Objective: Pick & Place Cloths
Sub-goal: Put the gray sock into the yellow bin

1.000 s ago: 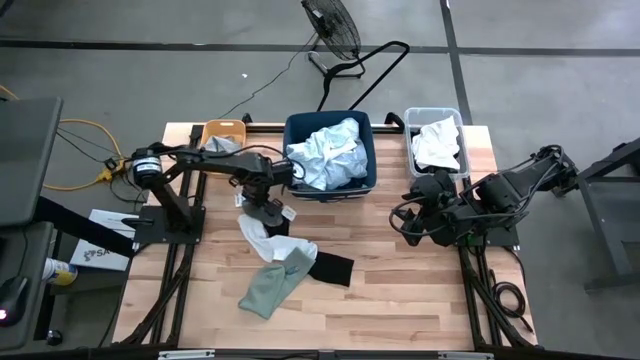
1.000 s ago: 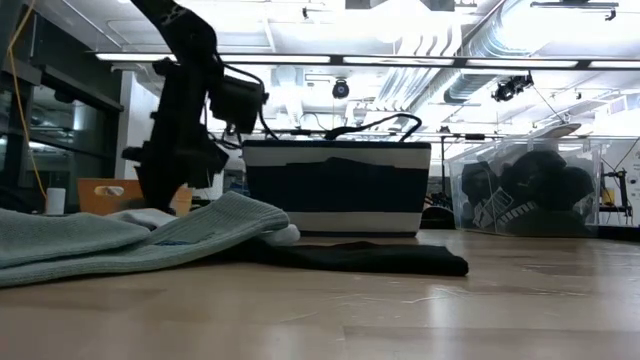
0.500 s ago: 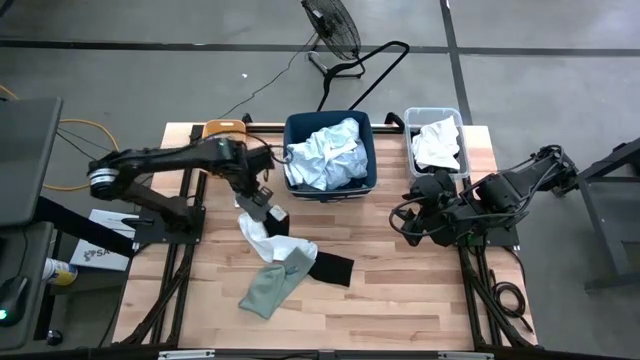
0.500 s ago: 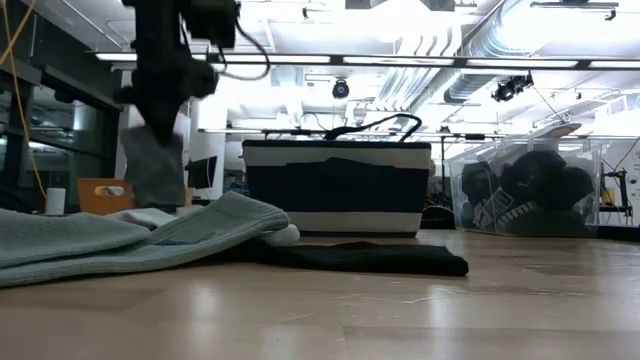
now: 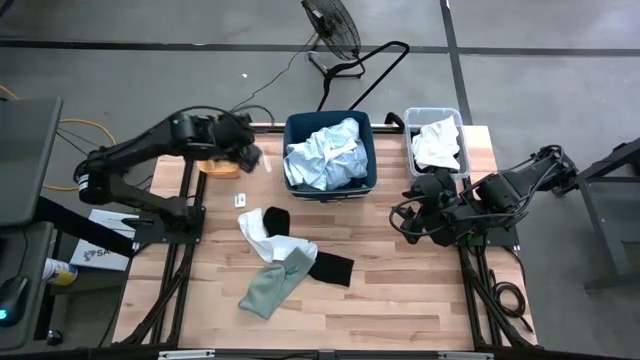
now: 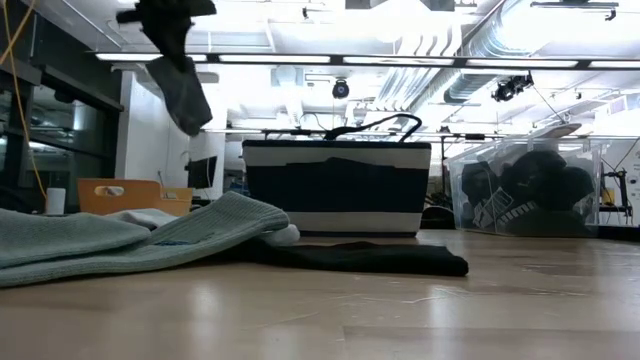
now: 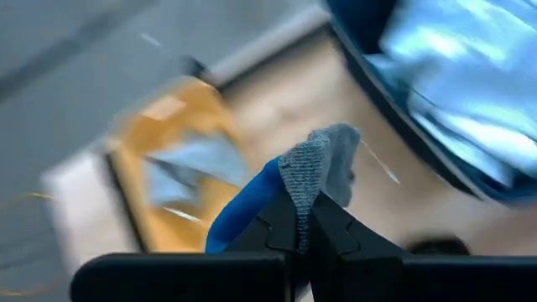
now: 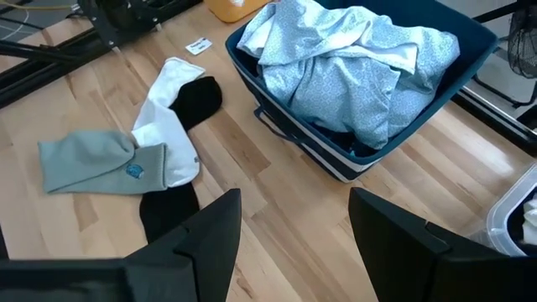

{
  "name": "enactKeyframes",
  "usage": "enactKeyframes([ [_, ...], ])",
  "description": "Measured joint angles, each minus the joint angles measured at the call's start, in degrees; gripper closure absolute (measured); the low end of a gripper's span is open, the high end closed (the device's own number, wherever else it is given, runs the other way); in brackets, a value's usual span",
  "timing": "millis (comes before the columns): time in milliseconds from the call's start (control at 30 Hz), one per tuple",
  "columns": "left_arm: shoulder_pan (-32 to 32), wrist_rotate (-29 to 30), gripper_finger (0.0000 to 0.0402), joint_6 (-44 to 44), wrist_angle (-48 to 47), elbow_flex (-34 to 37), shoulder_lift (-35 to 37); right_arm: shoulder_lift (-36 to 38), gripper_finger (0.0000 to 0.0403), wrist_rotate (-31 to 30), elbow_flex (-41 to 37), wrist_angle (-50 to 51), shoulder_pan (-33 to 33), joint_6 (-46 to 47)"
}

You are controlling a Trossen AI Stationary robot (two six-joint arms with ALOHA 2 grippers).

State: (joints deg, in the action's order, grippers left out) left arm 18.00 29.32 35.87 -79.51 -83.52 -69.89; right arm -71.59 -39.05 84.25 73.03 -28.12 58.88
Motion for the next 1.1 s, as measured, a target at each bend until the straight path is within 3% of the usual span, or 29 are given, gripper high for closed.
enactKeyframes([
  [133,0.19,10.11,0.0401,0.35,-3.68,-2.16,-0.11,-0.01,0.019,0.0,0.0,0.0,0.0,1.76],
  [233,3.44,11.43,0.0401,0.36,-5.04,-1.39,-0.17,0.01,0.019,-0.26,0.0,0.01,0.0,2.87],
  [433,12.22,11.02,0.0401,-2.64,-4.29,5.82,-1.56,0.01,0.019,-1.99,-0.01,0.0,0.01,4.29],
  [800,25.58,7.23,0.0401,-8.66,10.92,19.77,-5.42,0.01,0.019,-2.95,-0.02,-0.42,0.15,4.56],
  [1100,32.42,0.17,0.0401,-12.04,22.47,25.71,-10.84,-0.01,0.019,-2.82,-0.02,-0.44,0.15,6.07],
])
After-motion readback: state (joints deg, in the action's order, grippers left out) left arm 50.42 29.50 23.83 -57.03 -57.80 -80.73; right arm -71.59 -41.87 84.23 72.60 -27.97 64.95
